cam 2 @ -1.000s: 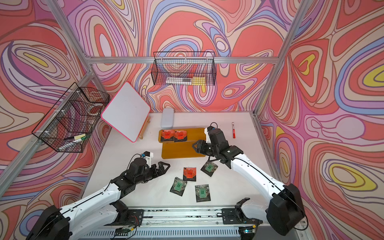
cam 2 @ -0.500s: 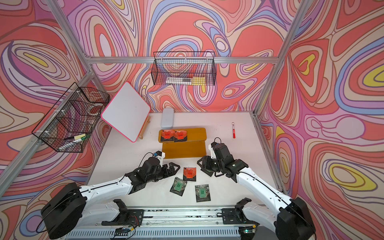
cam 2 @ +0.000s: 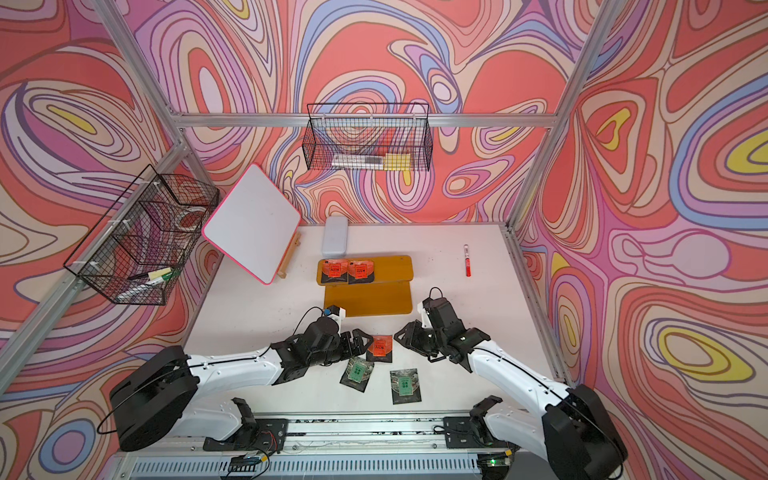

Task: Place the tea bags on the shelf by color
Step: Pick up the tea bag from the center of the board.

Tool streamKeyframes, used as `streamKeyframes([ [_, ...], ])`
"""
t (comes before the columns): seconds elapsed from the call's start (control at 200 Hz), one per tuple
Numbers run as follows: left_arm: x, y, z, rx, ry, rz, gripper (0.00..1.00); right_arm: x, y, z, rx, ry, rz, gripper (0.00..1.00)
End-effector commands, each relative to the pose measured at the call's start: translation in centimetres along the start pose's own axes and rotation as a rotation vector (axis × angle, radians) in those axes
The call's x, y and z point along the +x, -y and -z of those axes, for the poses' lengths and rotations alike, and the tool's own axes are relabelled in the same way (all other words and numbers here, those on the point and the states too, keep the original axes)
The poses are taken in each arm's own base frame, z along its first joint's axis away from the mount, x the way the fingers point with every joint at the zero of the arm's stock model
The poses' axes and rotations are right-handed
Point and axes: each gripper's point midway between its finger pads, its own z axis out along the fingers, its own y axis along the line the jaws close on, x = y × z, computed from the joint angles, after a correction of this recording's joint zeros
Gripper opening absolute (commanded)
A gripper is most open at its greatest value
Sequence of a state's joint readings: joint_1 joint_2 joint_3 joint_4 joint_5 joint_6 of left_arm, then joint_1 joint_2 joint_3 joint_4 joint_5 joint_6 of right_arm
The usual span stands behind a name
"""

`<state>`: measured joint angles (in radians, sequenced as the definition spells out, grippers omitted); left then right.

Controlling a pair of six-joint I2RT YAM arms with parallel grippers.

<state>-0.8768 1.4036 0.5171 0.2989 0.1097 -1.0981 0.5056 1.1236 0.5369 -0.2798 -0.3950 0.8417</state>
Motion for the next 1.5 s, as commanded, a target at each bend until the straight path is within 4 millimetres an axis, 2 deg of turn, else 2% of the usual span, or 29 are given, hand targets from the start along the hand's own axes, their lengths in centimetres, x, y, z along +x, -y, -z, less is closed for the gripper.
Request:
streamKeyframes([
  [0.0,-0.9,2.7,-0.7,0.076,0.022,-0.001,0.84,0.5,0.4,-0.8,-0.002,-0.021,-0.033,0.45],
  [0.155,-0.3,4.2,-1.5,0.112,-0.007,-0.018,0.83,1.1,0.9,-1.8,-0.002,-0.042,-0.058,0.44],
  [0.28,0.2,4.4,-2.0,0.115,-0.022,-0.025,0.83,1.4,1.4,-2.4,0.011,-0.052,-0.077,0.42],
  [0.966,2.5,2.8,-3.4,0.085,-0.084,0.001,0.83,2.5,2.9,-4.5,0.032,-0.090,-0.148,0.37],
  [1.497,3.3,0.8,-3.2,0.017,-0.094,0.020,0.83,2.4,3.1,-5.3,0.040,-0.093,-0.156,0.37],
])
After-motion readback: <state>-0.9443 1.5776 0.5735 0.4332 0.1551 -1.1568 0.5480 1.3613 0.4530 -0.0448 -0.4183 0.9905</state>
